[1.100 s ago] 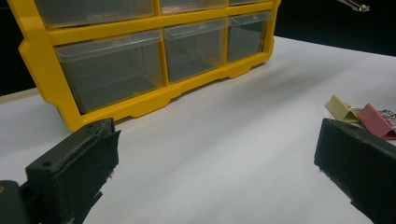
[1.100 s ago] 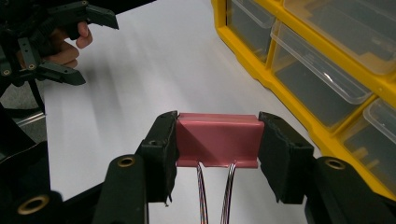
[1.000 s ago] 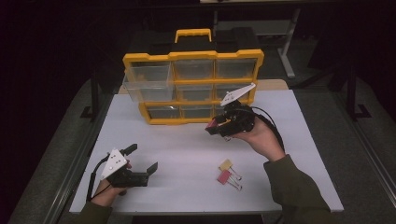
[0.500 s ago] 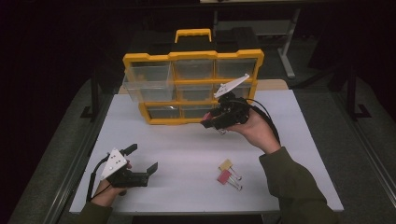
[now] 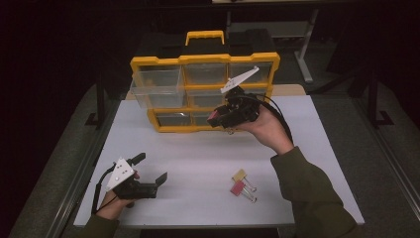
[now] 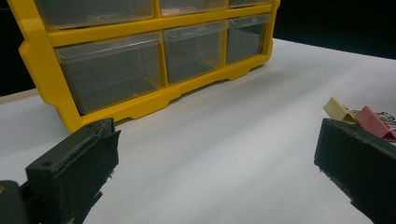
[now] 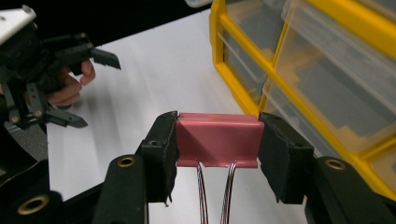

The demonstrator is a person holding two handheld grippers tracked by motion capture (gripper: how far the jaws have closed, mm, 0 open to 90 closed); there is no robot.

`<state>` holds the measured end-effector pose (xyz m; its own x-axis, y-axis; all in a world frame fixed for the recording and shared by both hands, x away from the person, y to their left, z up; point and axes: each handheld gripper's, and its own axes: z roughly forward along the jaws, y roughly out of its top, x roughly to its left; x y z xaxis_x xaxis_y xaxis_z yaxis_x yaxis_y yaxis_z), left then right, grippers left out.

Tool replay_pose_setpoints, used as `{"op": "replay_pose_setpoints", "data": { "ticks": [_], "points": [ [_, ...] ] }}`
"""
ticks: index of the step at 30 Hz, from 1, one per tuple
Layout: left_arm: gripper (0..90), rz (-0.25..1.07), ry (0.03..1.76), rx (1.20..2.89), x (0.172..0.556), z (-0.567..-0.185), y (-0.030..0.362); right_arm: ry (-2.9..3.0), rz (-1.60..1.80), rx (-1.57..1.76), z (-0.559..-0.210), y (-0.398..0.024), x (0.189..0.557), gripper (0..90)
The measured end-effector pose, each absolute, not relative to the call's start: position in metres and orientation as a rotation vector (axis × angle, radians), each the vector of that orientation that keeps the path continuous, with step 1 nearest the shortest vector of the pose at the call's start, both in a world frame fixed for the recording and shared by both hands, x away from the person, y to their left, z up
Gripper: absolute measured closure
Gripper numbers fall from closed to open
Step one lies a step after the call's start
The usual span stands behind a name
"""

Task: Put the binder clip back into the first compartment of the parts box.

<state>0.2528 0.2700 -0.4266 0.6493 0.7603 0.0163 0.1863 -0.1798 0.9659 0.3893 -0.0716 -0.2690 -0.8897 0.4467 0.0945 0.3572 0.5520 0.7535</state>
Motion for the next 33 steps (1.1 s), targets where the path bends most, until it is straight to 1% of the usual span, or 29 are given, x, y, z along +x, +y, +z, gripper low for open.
{"op": "replay_pose_setpoints", "data": {
  "ticks": [15, 33],
  "points": [
    [0.0, 0.628, 0.789, 1.681, 0.253, -0.426, 0.271, 2.634, 1.285, 0.625, -0.238, -0.06, 0.399, 48.9],
    [0.0, 0.62, 0.791, 1.689, 0.253, -0.425, 0.271, 2.606, 1.323, 0.592, -0.207, -0.047, 0.411, 48.9]
  ]
}}
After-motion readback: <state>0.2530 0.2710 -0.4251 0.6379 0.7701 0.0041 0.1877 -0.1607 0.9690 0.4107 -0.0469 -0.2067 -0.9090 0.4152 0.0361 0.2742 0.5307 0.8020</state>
